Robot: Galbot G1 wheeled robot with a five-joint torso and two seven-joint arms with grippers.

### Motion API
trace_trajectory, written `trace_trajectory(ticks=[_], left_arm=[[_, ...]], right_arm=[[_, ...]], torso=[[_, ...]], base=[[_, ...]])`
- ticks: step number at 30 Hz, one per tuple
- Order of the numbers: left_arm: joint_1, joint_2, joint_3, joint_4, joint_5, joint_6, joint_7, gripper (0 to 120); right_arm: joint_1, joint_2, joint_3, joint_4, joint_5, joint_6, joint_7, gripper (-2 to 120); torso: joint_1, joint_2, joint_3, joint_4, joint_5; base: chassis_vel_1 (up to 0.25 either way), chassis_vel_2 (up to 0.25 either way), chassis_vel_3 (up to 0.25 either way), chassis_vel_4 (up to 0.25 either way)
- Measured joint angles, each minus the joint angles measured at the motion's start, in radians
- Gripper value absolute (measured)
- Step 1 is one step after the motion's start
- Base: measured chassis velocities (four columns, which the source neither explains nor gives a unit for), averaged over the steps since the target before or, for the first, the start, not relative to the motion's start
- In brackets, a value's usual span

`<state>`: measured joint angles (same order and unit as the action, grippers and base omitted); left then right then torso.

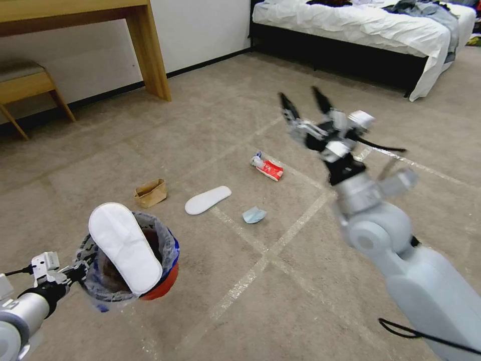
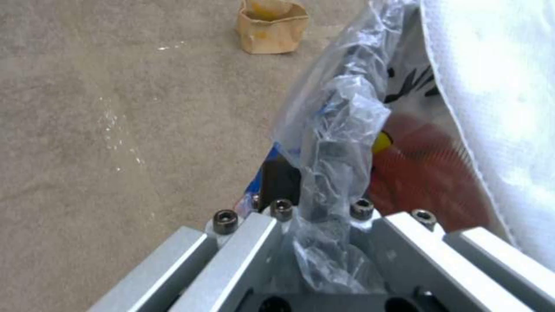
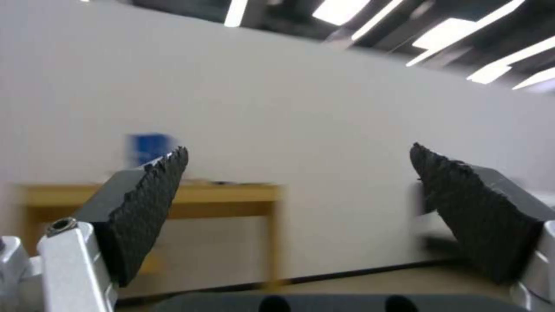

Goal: Pick up the trash bin and place the garbage on the floor into it.

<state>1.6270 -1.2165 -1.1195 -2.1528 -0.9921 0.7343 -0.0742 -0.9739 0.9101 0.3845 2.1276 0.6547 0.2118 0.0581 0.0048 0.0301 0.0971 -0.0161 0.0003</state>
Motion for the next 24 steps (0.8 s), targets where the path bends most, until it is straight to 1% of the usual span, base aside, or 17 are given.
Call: trace_trajectory(ticks=[1, 3, 4, 5, 6, 7, 8, 9, 10, 11, 13, 14, 15, 17, 20, 23, 24], left_arm=[[0.0, 0.0, 0.0, 0.0, 0.0, 0.0, 0.0, 1], [0.001, -0.009, 0.0, -0.005, 0.004, -0.003, 0.0, 1], [0.001, -0.009, 0.0, -0.005, 0.004, -0.003, 0.0, 1], [0.002, -0.012, 0.0, -0.008, 0.005, -0.003, 0.0, 1], [0.002, -0.015, -0.002, -0.011, 0.008, -0.004, 0.0, 1], [0.002, -0.018, -0.002, -0.013, 0.009, -0.004, 0.0, 1], [0.002, -0.018, -0.002, -0.013, 0.009, -0.004, 0.0, 1], [0.002, -0.021, -0.003, -0.016, 0.009, -0.004, 0.0, 1], [0.002, -0.027, -0.003, -0.018, 0.013, -0.006, 0.001, 1], [0.002, -0.027, -0.003, -0.018, 0.013, -0.006, 0.001, 1], [0.001, -0.035, -0.003, -0.018, 0.014, -0.008, 0.002, 1], [0.001, -0.04, -0.003, -0.019, 0.015, -0.01, 0.002, 1], [0.001, -0.04, -0.003, -0.019, 0.015, -0.01, 0.002, 1], [-0.002, -0.049, -0.002, -0.019, 0.015, -0.012, 0.003, 1], [-0.004, -0.05, -0.002, -0.019, 0.016, -0.013, 0.003, 1], [-0.014, -0.052, -0.004, -0.015, 0.015, -0.013, 0.003, 1], [-0.014, -0.052, -0.004, -0.015, 0.015, -0.013, 0.003, 1]], right_arm=[[0.0, 0.0, 0.0, 0.0, 0.0, 0.0, 0.0, 98], [-0.105, 0.017, 0.138, 0.034, -0.065, 0.001, 0.021, 99], [-0.105, 0.017, 0.138, 0.034, -0.065, 0.001, 0.021, 99], [-0.151, 0.027, 0.192, 0.052, -0.076, -0.001, 0.028, 100], [-0.225, 0.044, 0.265, 0.08, -0.097, -0.001, 0.035, 100], [-0.264, 0.056, 0.295, 0.093, -0.11, 0.004, 0.034, 100], [-0.264, 0.056, 0.295, 0.093, -0.11, 0.004, 0.034, 100], [-0.31, 0.074, 0.325, 0.107, -0.131, 0.012, 0.034, 100], [-0.379, 0.114, 0.356, 0.128, -0.165, 0.023, 0.037, 100], [-0.379, 0.114, 0.356, 0.128, -0.165, 0.023, 0.037, 100], [-0.434, 0.163, 0.362, 0.139, -0.197, 0.025, 0.053, 100], [-0.466, 0.21, 0.358, 0.14, -0.235, 0.03, 0.07, 100], [-0.466, 0.21, 0.358, 0.14, -0.235, 0.03, 0.07, 100], [-0.508, 0.273, 0.345, 0.128, -0.305, 0.047, 0.08, 100], [-0.523, 0.287, 0.334, 0.123, -0.324, 0.049, 0.085, 100], [-0.545, 0.323, 0.296, 0.089, -0.398, 0.053, 0.105, 100], [-0.545, 0.323, 0.296, 0.089, -0.398, 0.053, 0.105, 100]], torso=[[0.0, 0.0, 0.0, 0.0, 0.0], [0.0, 0.0, 0.0, -0.0001, 0.0], [0.0, 0.0, 0.0, -0.0001, 0.0], [0.0, 0.0, 0.0, 0.0, -0.0001], [0.0, 0.0, 0.0, 0.0001, -0.0004], [0.0, 0.0, 0.0, 0.0001, -0.0004], [0.0, 0.0, 0.0, 0.0001, -0.0004], [0.0, 0.0, 0.0, -0.0002, -0.0001], [0.0, 0.0, 0.0, -0.0001, -0.0005], [0.0, 0.0, 0.0, -0.0001, -0.0005], [0.0, 0.0, 0.0, -0.0002, -0.0004], [0.0, 0.0, 0.0, 0.0, -0.0003], [0.0, 0.0, 0.0, 0.0, -0.0003], [0.0, 0.0, 0.0, 0.0001, -0.0003], [0.0, 0.0, 0.0, 0.0, -0.0004], [0.0, 0.0, 0.0, 0.0, -0.0004], [0.0, 0.0, 0.0, 0.0, -0.0004]], base=[[0.0, 0.0, 0.0, 0.0], [0.0, 0.0, 0.0, 0.0], [0.0, 0.0, 0.0, 0.0], [0.0, 0.0, 0.0, 0.0], [0.0, 0.0, 0.0, 0.0], [0.0, 0.0, 0.0, 0.0], [0.0, 0.0, 0.0, 0.0], [0.0, 0.0, 0.0, 0.0], [0.0, 0.0, 0.0, 0.0], [0.0, 0.0, 0.0, 0.0], [0.0, 0.0, 0.0, 0.0], [0.0, 0.0, 0.0, 0.0], [0.0, 0.0, 0.0, 0.0], [0.0, 0.0, 0.0, 0.0], [0.0, 0.0, 0.0, 0.0], [0.0, 0.0, 0.0, 0.0], [0.0, 0.0, 0.0, 0.0]])
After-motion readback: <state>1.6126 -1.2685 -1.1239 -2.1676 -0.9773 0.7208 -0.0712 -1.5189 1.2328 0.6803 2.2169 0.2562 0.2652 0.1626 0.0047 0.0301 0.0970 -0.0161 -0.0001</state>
